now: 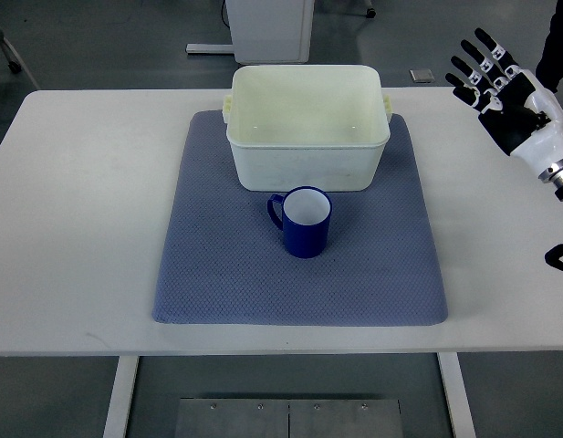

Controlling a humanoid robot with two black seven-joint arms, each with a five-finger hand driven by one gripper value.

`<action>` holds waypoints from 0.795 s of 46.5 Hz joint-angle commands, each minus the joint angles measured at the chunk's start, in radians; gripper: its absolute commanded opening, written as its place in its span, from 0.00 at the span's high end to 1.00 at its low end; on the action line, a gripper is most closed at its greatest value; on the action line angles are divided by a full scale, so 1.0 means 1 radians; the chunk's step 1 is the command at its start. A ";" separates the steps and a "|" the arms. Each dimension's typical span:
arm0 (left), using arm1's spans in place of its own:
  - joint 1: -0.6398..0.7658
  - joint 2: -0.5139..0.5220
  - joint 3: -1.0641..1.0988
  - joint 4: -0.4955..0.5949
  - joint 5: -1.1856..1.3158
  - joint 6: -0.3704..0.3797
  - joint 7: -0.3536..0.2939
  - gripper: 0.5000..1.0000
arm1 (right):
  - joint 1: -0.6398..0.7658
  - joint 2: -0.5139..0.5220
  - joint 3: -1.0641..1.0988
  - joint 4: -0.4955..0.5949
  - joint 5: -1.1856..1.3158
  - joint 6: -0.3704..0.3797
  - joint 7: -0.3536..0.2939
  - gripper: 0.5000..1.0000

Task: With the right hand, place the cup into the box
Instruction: 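Move the open right hand toward the blue mug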

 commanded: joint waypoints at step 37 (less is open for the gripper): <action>0.000 0.000 0.000 0.000 0.000 0.000 0.000 0.00 | -0.004 0.013 -0.223 0.168 -0.265 0.064 0.020 0.00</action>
